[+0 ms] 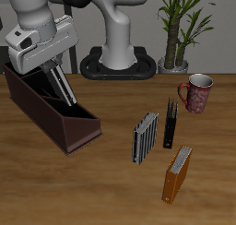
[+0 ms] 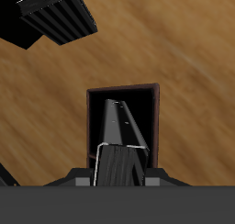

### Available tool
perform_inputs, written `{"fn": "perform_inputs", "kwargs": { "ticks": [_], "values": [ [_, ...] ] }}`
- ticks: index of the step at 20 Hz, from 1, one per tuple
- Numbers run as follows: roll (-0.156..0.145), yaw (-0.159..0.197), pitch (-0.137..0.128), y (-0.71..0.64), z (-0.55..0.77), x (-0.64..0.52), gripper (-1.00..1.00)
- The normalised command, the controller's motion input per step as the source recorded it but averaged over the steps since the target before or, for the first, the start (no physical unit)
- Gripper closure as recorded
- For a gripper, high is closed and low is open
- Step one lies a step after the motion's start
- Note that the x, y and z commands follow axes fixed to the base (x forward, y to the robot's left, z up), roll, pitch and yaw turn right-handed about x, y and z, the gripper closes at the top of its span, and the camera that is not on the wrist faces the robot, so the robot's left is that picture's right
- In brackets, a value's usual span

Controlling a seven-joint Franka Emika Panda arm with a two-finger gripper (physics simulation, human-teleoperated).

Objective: Place the right striped book into the right desk caddy's left compartment and place the orange book into the right desk caddy's left compartment and place the red mug into the right desk caddy's right compartment

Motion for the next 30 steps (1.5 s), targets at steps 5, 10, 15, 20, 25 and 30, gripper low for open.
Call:
{"fn": "perform_inputs", "kwargs": {
  "ticks": [5, 10, 15, 20, 25, 30],
  "values": [
    [-0.044, 0.001, -0.018, -0.13, 0.14, 0.02, 1.0],
    [-0.039, -0.026, -0.01, -0.17, 0.09, 0.03, 1.0],
    [-0.03, -0.013, 0.002, -0.12, 0.09, 0.06, 1.0],
    [-0.028, -0.02, -0.002, -0.01, 0.14, 0.09, 1.0],
    [-0.015, -0.005, -0.001, 0.03, 0.13, 0.08, 1.0],
    [-0.006, -0.014, -0.001, 0.06, 0.05, 0.08, 1.0]
  ]
}}
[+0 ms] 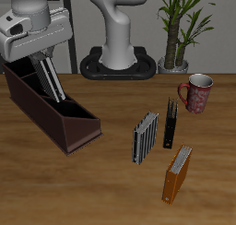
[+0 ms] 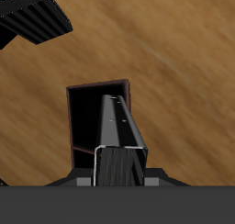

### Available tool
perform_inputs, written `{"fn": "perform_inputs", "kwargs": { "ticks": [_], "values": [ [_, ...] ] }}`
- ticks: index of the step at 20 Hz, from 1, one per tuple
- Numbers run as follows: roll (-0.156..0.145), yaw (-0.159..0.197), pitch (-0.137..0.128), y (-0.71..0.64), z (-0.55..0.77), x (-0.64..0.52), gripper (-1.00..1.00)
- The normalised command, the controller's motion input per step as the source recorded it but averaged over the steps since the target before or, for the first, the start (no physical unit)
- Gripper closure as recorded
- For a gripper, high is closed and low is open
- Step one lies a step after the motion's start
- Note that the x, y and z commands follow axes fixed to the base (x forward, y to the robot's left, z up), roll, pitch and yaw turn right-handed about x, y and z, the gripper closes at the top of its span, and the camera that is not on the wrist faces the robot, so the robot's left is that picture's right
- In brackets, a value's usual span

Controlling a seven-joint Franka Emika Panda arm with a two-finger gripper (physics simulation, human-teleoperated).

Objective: Place the right striped book into the right desk caddy's left compartment and place the orange book into the right desk caddy's left compartment and place the red mug into the right desk caddy's right compartment

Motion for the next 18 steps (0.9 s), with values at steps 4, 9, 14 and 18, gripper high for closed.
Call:
{"fn": "perform_inputs", "kwargs": {
  "ticks": [4, 9, 14, 18],
  "values": [
    [-0.007, -0.016, 0.011, 0.18, -0.03, 0.04, 1.0],
    [0.002, 0.001, 0.029, 0.17, -0.12, -0.01, 1.0],
    [-0.02, 0.007, 0.059, 0.07, -0.19, 0.03, 1.0],
    [-0.03, 0.011, 0.049, -0.03, -0.17, 0.02, 1.0]
  ]
}}
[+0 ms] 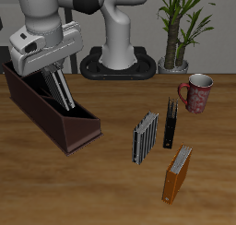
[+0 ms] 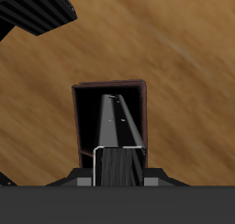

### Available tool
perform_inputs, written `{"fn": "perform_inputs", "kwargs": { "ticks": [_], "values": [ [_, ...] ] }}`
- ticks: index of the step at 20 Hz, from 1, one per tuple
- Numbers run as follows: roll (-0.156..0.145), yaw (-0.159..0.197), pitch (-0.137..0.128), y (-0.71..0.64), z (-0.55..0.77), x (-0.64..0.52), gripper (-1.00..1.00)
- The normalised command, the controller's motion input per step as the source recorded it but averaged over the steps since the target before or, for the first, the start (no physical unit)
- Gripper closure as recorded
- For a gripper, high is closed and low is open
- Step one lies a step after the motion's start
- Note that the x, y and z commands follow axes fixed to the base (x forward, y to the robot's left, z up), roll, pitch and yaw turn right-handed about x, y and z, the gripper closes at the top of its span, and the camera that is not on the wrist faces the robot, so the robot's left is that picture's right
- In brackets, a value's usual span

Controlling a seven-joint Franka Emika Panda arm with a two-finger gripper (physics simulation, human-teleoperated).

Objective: Place the right striped book into the right desk caddy's left compartment and place the orange book into the right desk caddy's left compartment and place the red mug into the right desk caddy's right compartment

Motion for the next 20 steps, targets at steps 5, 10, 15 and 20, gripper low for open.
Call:
{"fn": "perform_inputs", "kwargs": {
  "ticks": [5, 10, 15, 20],
  "values": [
    [-0.034, -0.009, 0.04, -0.1, -0.12, 0.07, 1.0],
    [-0.029, -0.026, 0.014, -0.06, -0.07, 0.04, 1.0],
    [-0.02, -0.028, 0.036, 0.03, -0.1, 0.11, 1.0],
    [-0.024, -0.025, 0.036, -0.01, -0.17, 0.1, 1.0]
  ]
}}
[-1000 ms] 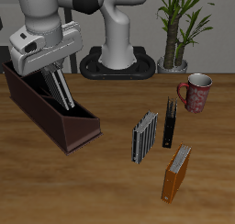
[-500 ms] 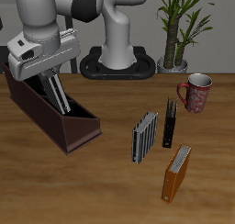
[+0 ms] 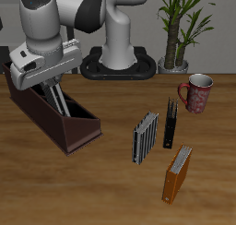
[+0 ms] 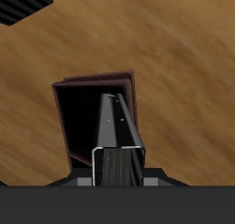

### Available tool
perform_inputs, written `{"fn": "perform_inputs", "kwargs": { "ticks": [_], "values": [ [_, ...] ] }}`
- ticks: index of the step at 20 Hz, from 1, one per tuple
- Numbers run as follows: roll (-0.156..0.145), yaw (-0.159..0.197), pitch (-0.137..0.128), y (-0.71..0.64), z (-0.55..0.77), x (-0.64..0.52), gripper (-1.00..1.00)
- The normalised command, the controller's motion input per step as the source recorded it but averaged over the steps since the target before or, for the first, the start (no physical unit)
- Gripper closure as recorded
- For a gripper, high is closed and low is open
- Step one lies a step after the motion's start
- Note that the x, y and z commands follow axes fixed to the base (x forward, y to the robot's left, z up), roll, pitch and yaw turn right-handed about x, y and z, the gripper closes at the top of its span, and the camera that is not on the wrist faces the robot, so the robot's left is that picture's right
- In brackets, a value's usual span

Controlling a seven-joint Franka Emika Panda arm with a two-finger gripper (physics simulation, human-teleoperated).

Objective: Place the right striped book into the right desk caddy's left compartment and place the orange book into the right desk caddy's left compartment and place the red mug into the right desk caddy's right compartment

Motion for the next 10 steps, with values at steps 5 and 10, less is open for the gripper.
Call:
{"fn": "perform_inputs", "kwargs": {
  "ticks": [5, 10],
  "values": [
    [-0.009, -0.012, 0.035, 0.07, -0.22, 0.06, 1.0],
    [-0.001, -0.018, 0.036, 0.07, -0.18, 0.0, 1.0]
  ]
}}
